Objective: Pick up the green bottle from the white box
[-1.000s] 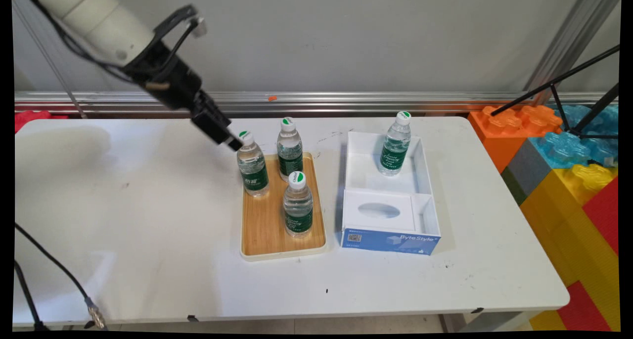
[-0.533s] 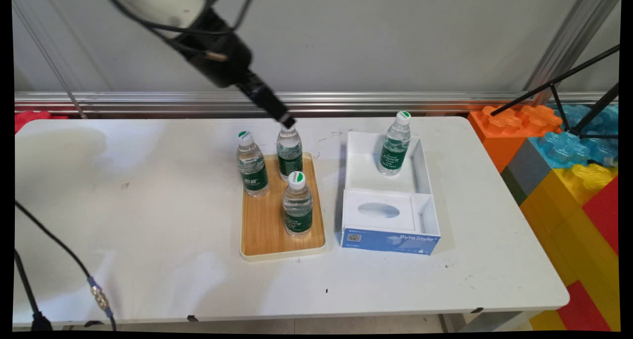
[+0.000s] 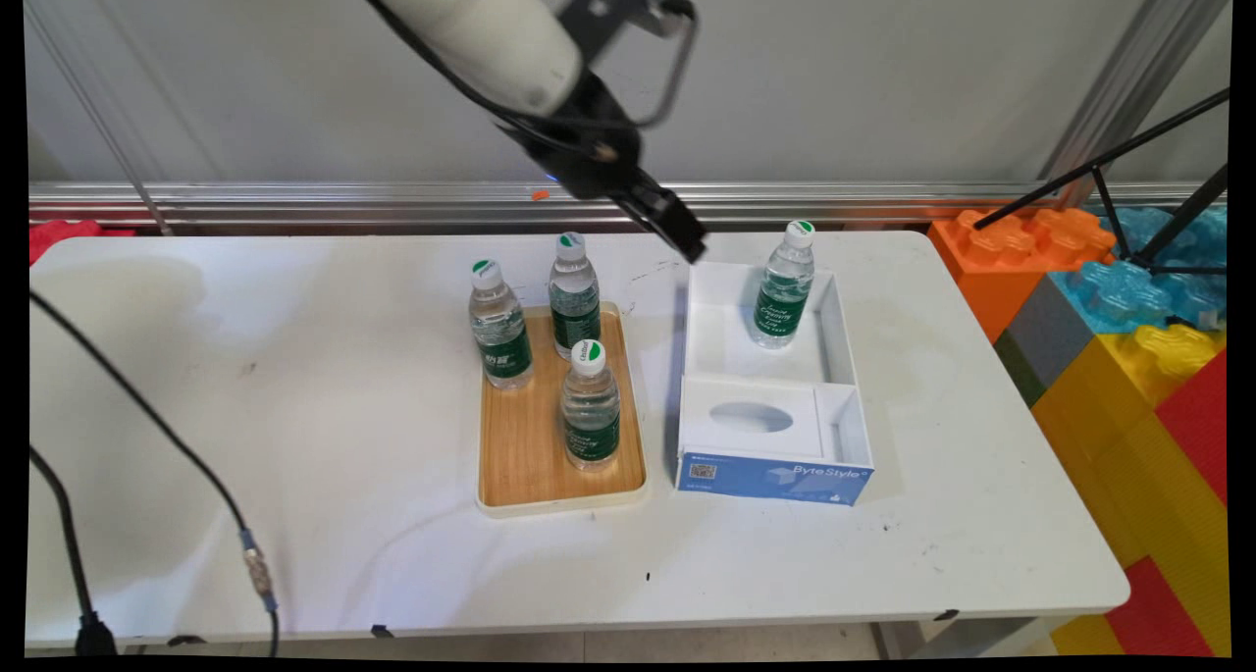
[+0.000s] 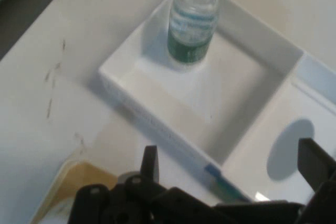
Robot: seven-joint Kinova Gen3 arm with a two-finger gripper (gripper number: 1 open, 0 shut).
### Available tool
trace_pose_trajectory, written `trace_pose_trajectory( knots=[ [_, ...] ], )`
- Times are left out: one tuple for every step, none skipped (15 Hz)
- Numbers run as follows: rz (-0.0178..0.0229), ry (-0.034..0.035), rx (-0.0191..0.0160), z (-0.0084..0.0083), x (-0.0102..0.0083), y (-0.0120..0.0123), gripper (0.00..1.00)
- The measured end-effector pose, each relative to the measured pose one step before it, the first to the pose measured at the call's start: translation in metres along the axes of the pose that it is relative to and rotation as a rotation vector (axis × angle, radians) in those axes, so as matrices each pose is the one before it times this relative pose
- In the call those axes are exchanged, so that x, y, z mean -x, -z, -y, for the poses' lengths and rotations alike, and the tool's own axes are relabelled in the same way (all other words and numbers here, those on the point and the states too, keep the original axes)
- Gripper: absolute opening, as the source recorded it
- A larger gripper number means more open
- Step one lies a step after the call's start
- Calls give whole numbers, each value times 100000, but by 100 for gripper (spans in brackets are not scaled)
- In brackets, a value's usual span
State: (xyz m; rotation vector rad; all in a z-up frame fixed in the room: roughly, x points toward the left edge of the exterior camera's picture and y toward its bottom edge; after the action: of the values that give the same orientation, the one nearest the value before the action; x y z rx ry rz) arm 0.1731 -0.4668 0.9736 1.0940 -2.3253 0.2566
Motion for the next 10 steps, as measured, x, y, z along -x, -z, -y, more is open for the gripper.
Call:
trace_pose_trajectory(
  knots=[
    [-392,-371,-159,-274,-214,-966,100],
    [-619,-543,-188,-326,-279,-1496,100],
    [-277,-274,-65,-180,-139,-1007,100],
    [-454,-215,-16,-175,-176,-1495,100],
    [-164,-6,20,-75,-88,-1001,100],
    [-359,-198,-103,-28,-130,-1483,100],
    [-185,-120,-123,29,-68,-969,100],
    [-267,-369,-315,106,-84,-1454,100],
    [-253,-231,-233,93,-54,-913,100],
    [-466,-292,-320,187,-74,-1338,100]
  ],
)
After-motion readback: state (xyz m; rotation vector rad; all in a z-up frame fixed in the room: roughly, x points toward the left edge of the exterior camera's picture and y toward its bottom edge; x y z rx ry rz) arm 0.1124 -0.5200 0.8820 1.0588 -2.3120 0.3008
